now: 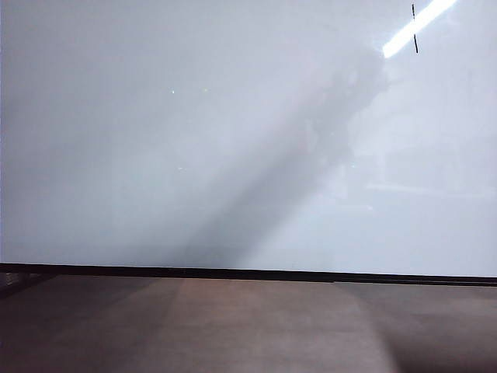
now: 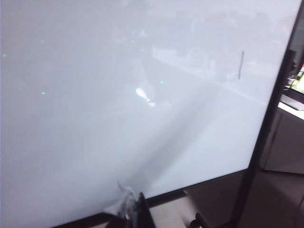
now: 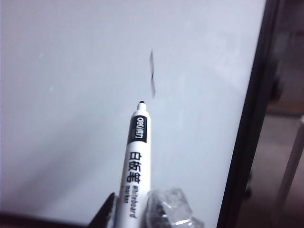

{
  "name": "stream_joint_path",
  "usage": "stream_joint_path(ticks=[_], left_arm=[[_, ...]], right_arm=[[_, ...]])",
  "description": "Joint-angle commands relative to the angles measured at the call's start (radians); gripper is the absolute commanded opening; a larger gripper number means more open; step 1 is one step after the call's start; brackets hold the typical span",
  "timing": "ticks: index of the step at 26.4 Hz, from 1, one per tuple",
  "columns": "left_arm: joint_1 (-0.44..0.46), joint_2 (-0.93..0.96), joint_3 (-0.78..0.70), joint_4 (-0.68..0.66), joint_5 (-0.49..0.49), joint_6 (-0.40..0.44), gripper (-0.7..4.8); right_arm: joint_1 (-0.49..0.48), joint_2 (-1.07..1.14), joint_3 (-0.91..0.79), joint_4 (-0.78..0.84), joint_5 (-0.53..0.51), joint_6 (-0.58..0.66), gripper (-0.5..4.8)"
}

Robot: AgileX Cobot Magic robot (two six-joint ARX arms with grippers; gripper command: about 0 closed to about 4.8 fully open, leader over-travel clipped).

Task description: Reach to the right to find the marker pen, pick it up, and write the number 1 on the whiteboard.

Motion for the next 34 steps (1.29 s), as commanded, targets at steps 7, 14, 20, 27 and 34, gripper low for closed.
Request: stream_joint_path(ticks=[7,14,20,27,34], left_arm=[[0.0,-0.116,-0.348,0.102,0.036,-0.121,-0.05],[0.0,-0.116,-0.66,0.569,0.153,-0.137,-0.05],[0.0,-0.116,-0.848,0.689,0.169,-0.138,-0.05],[0.0,-0.116,-0.945,0.697,0.277,-0.194,-0.05],[0.0,-0.116,-0.982,0.703,0.27,-0.204,-0.05]], right_arm=[[0.022,-0.227,-0.211,-0.019,0.002,0.092,-0.06],[0.074,-0.254,-0.321,0.023,0.017,0.161,-0.06],[0.112,-0.256,-0.436,0.06,0.069,0.161,-0.06],[0.138,-0.258,-0.569,0.087,0.062,0.161,-0.06],[0.19,-0.304,-0.651,0.088,0.095,0.16,-0.06]])
